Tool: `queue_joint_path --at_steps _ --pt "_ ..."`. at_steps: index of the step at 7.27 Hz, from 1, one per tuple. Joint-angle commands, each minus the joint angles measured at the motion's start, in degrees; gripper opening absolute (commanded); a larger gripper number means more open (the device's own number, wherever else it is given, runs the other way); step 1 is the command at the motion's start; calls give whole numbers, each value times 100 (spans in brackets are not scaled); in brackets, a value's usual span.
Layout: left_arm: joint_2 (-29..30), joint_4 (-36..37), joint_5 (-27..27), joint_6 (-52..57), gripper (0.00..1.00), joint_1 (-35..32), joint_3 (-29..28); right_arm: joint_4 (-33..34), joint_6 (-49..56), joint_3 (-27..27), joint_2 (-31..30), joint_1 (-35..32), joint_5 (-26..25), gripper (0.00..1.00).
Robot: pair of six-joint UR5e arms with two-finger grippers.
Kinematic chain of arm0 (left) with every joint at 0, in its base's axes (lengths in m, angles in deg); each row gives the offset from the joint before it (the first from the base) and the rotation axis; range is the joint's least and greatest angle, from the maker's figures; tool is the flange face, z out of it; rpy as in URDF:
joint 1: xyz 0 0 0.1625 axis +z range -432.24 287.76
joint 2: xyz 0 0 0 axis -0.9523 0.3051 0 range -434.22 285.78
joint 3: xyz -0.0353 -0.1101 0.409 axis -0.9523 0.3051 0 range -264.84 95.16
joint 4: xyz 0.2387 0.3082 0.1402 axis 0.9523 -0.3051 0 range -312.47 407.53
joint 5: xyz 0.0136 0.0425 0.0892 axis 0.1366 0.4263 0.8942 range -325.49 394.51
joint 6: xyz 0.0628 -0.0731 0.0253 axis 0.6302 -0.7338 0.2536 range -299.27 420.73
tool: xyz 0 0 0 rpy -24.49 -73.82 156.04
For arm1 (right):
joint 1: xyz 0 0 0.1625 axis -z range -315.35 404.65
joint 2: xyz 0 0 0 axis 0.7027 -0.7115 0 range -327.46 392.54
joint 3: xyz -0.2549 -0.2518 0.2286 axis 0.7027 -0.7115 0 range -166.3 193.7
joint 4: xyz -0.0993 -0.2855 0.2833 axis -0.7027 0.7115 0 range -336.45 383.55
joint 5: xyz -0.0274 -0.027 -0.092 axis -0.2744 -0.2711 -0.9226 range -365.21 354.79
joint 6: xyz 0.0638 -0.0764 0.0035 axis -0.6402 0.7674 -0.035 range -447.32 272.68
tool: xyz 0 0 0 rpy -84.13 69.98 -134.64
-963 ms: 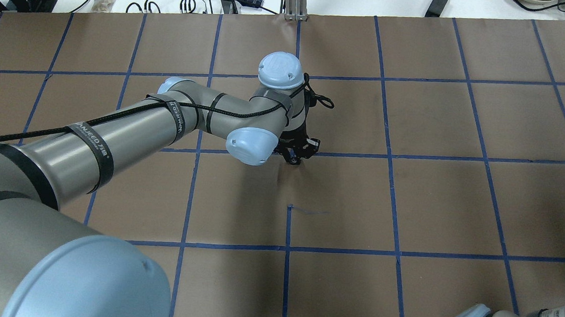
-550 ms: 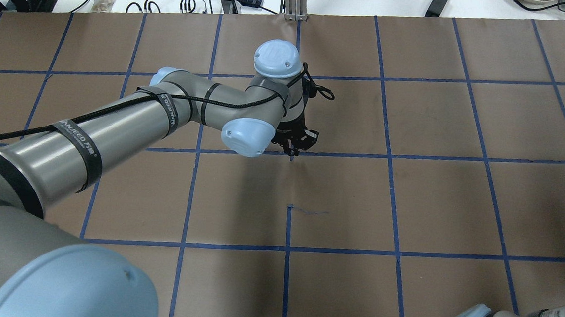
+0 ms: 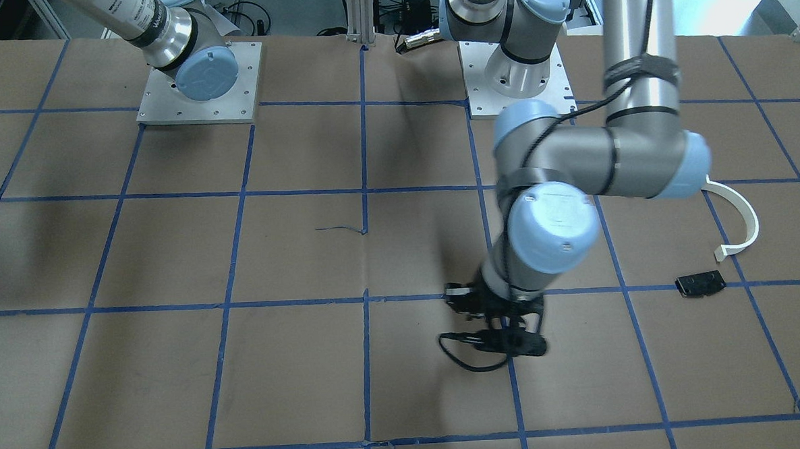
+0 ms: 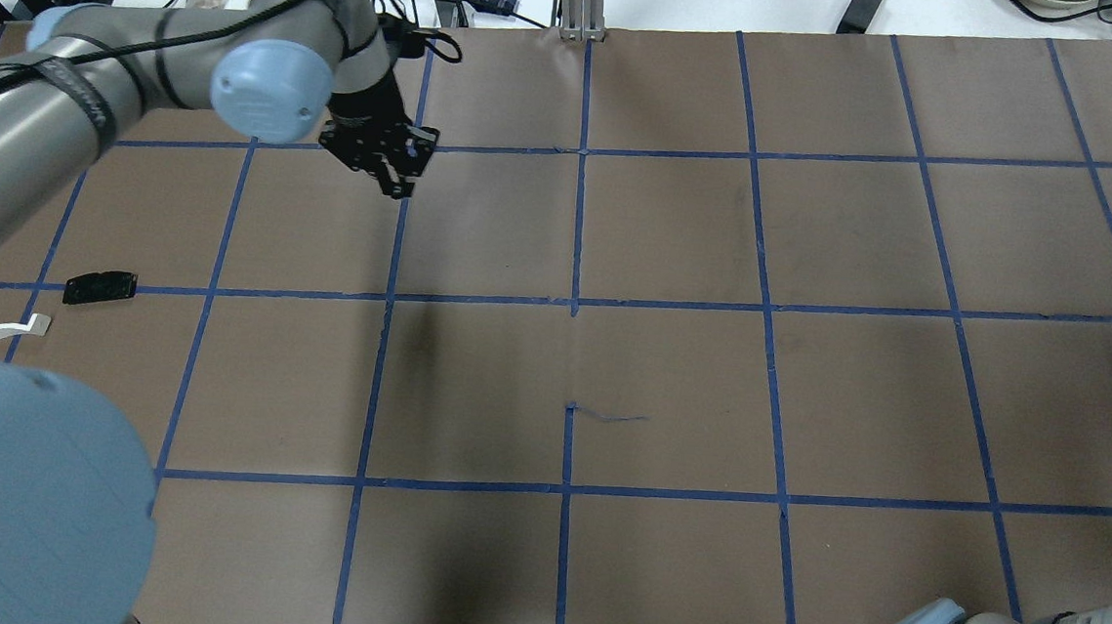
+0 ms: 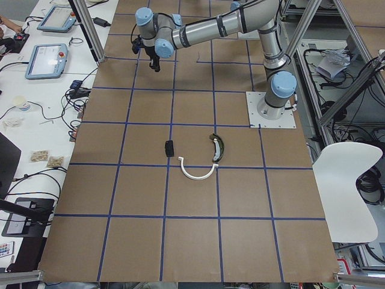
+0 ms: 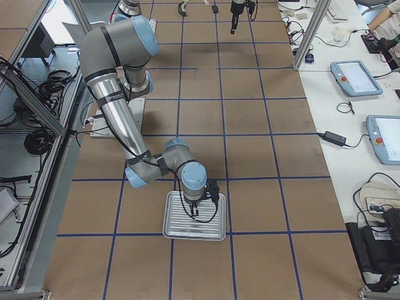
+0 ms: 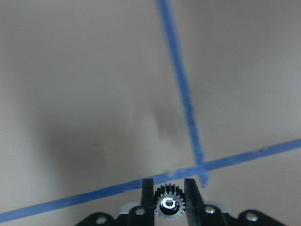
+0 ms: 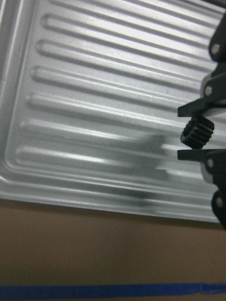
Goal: Place bearing gear from tray to pile
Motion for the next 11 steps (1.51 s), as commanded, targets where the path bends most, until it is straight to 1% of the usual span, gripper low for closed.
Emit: queue_joint_path --at_steps 1,2,3,4,5,6,7,8,9,10,11 --pt "-106 66 779 1390 0 1444 317 -1146 -459 27 -1066 -593 -40 0" --pt "-114 110 780 1824 0 1955 510 -1751 -898 18 -1601 -962 -40 0" --pt "-132 189 798 2298 0 2395 669 -2340 -1746 -8 -2033 -1296 20 0" --pt "-149 320 807 2529 0 2791 844 -2676 -2477 -17 -2420 -1865 4 0" --pt "-245 304 807 2783 0 3091 1055 -2923 -3363 -26 -2703 -2558 -57 0" --pt "-290 374 815 3195 0 3468 1292 -3082 -4460 -78 -2845 -3253 -49 0" --pt "-299 418 789 3225 0 3733 1512 -3110 -5393 -209 -2846 -3921 -6 0" --pt "-299 497 798 3252 0 3822 1645 -3154 -6638 -210 -2811 -4641 82 0" --pt "-282 523 798 3278 0 3867 1672 -3024 -7851 -193 -2620 -5466 300 0" --pt "-229 524 807 3270 0 3885 1707 -2465 -8759 -184 -2270 -6284 320 0" --pt "-211 524 807 3269 0 3893 1760 -1720 -9760 -158 -1822 -7127 259 0"
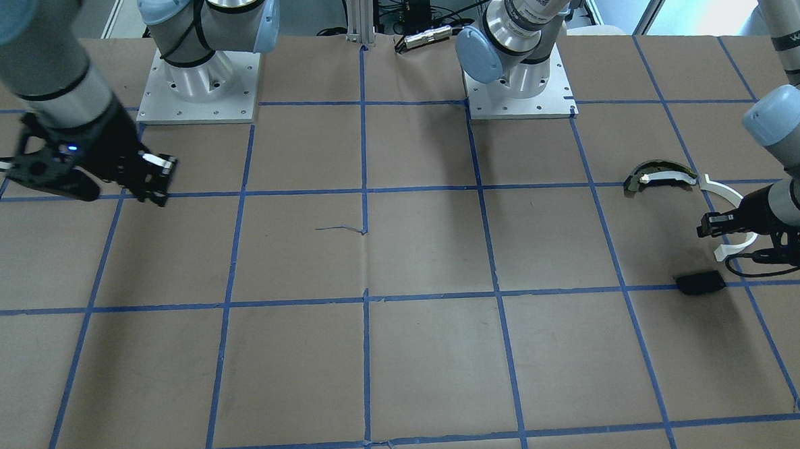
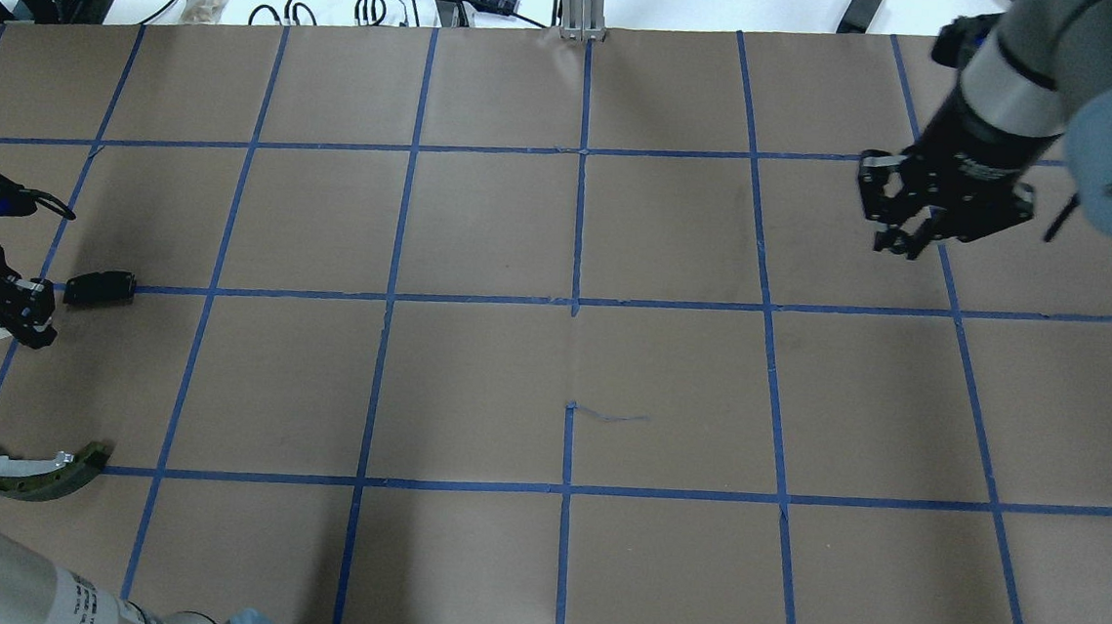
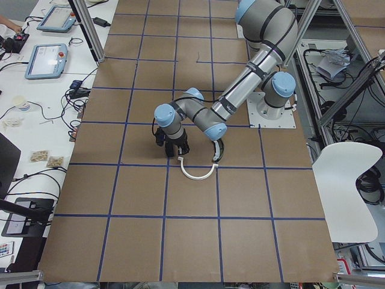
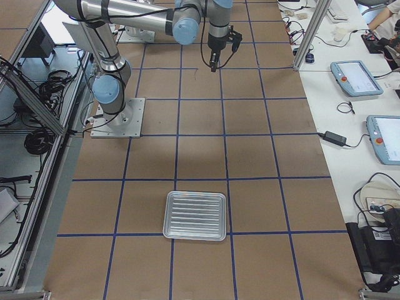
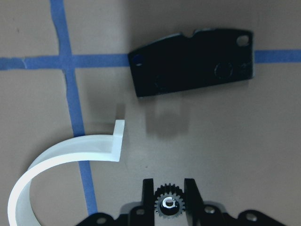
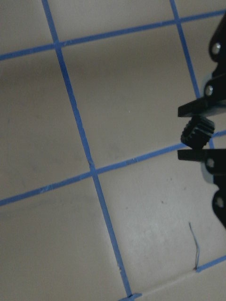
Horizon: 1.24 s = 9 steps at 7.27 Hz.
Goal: Place bearing gear from tray to pile
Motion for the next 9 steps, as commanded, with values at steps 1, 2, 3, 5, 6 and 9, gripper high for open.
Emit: queue_joint_path --at_steps 1,2,3,5,6,9 --pt "85 16 -6 -4 0 29 74 1891 -1902 14 1056 -1700 -141 0" --pt "94 8 -6 -13 11 20 83 2911 -2099 6 1627 -2080 -316 0" --pt "68 8 12 57 61 20 83 3426 -2084 23 2112 -2267 -205 0" --pt "-55 -80 -75 66 100 -67 -21 3502 -1944 67 2187 -2286 -291 2" --pt "-116 -72 -102 49 100 -155 -83 3493 -1943 102 2161 -2286 -326 12" --pt "-458 -1025 -93 -911 100 -1041 -635 3466 -1961 102 2152 -2286 -344 95"
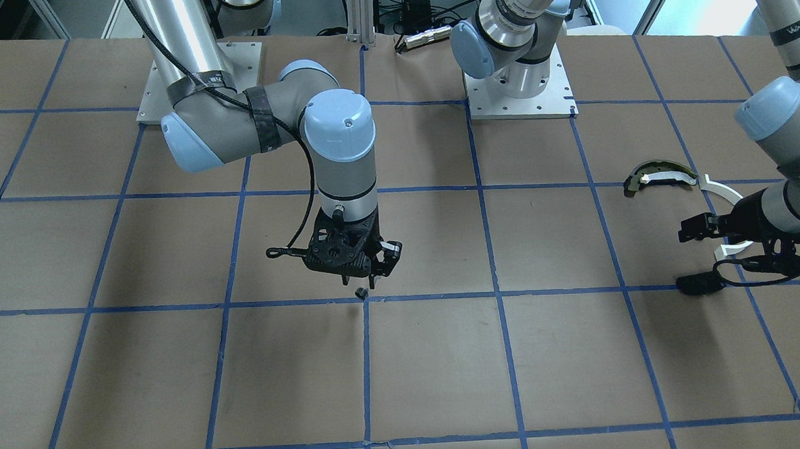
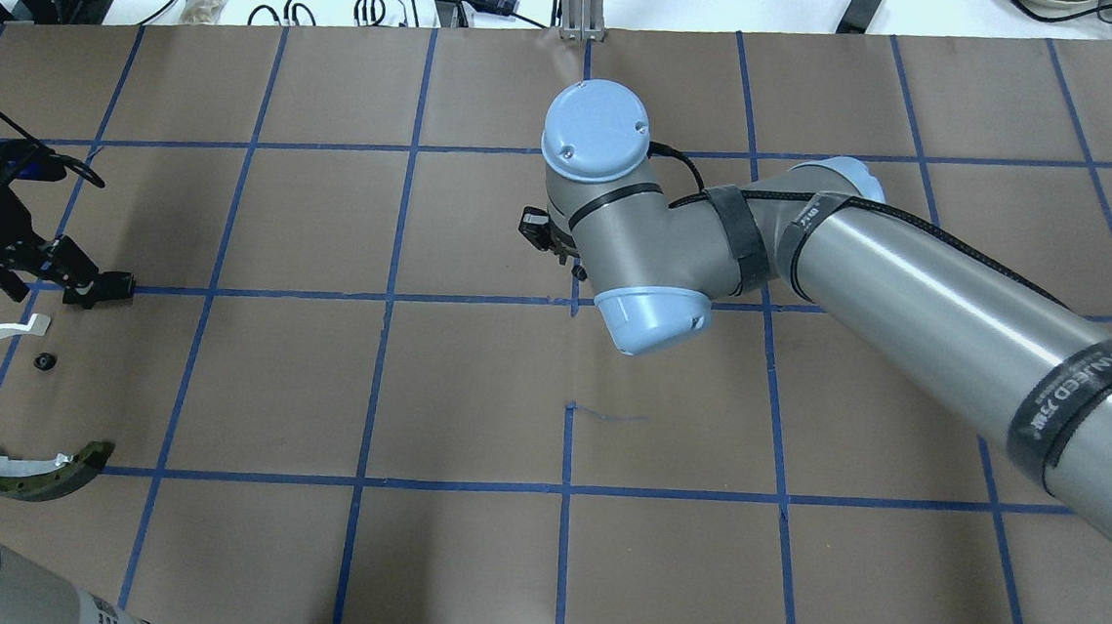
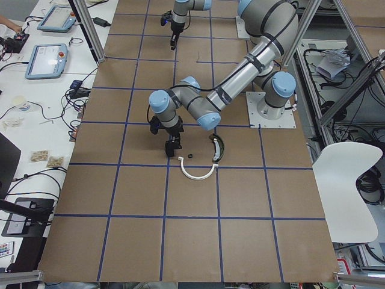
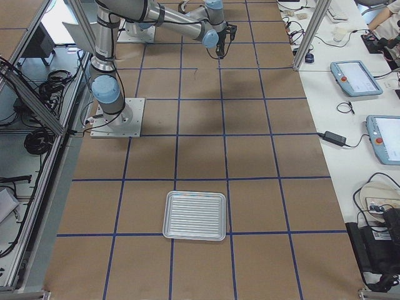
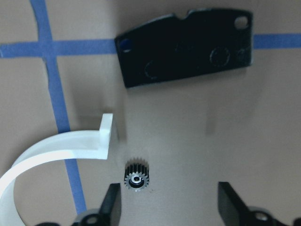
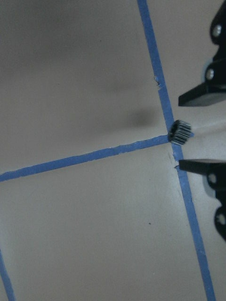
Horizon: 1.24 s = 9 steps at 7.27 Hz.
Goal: Place bearing gear from tray to pile
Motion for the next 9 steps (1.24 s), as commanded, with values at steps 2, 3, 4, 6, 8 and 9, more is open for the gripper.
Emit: queue_joint_path --at_steps 2,3,4,6,8,9 --pt "-154 -736 -130 -1179 100 -1211 -783 -461 392 -184 -277 187 -177 100" --pt "-102 -735 -278 -1477 100 -1677 -863 -1492 995 -455 -662 485 -186 100" --pt "-119 -709 -680 -1680 100 -2160 -838 -2416 1602 -806 -910 1036 -177 100" --pt "13 193 -964 -2574 100 -3232 -803 -3285 2781 -1099 -1419 1907 -186 100" --pt "231 501 -965 -3245 100 -4165 -785 -3908 2935 -1126 -1728 2333 -116 100" --pt "459 974 -991 -3316 100 -4482 -732 -3946 2935 -1134 -1930 2325 -64 100"
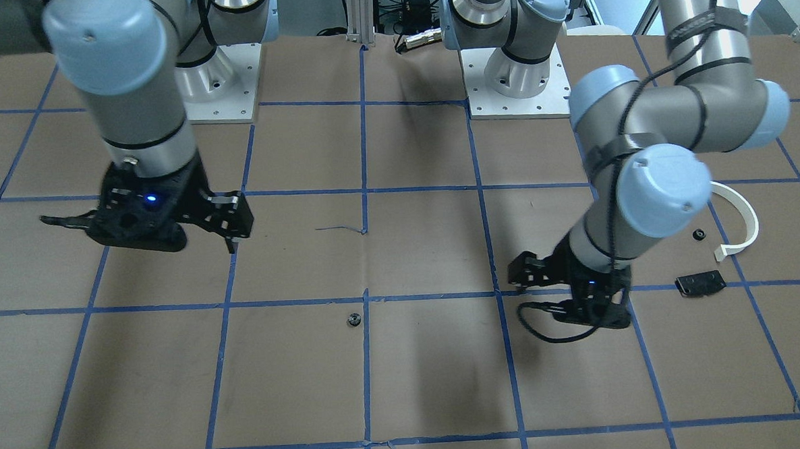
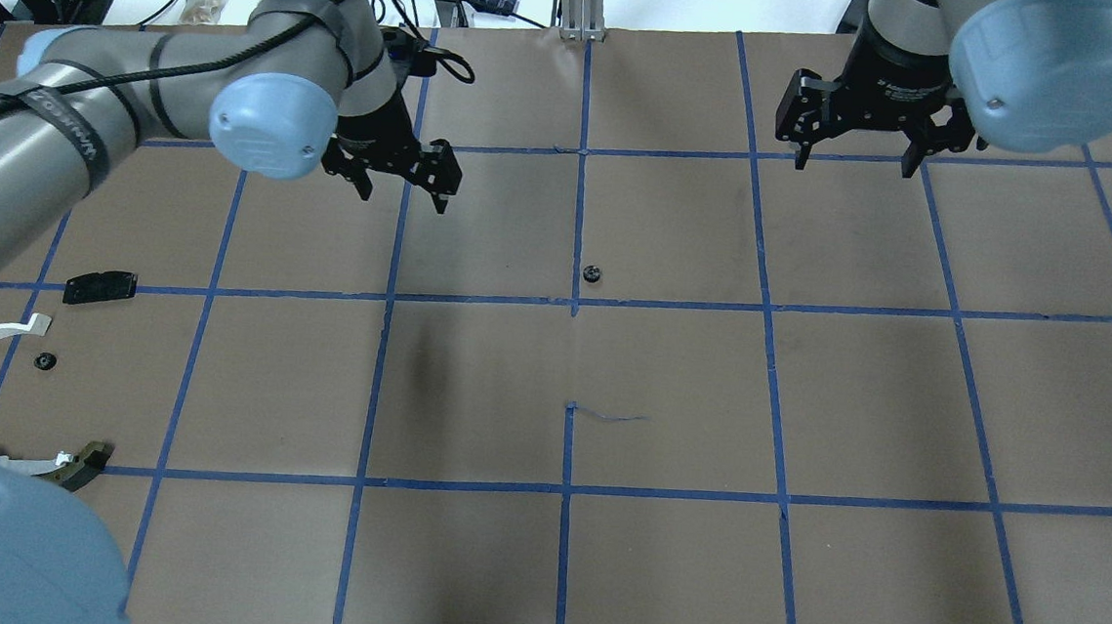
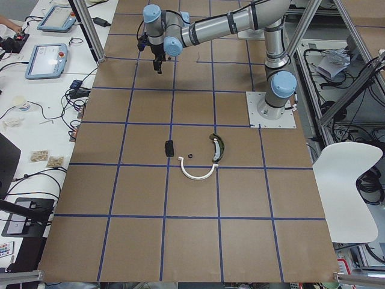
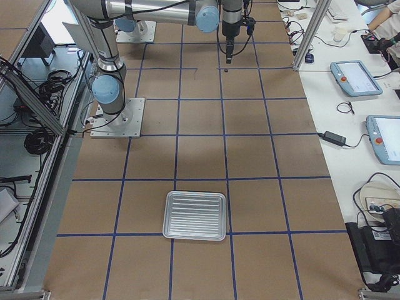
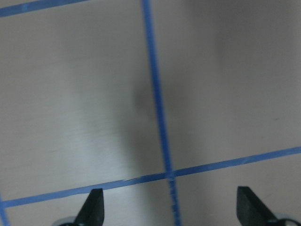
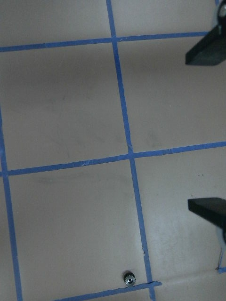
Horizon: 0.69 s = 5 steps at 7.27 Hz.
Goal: Place bearing gear from tray to pile
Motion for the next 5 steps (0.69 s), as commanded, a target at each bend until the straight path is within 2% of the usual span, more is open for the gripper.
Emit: queue_joint_path --at_steps 1,2,5 --pt "468 779 -28 -439 99 -757 73 -159 -16 0 -444 36 289 100" --pt "723 1243 -63 -563 100 -1020 73 -193 -8 9 -463 27 265 100" --pt "1199 1993 -72 -975 100 -1436 73 -211 36 -254 -446 18 274 100"
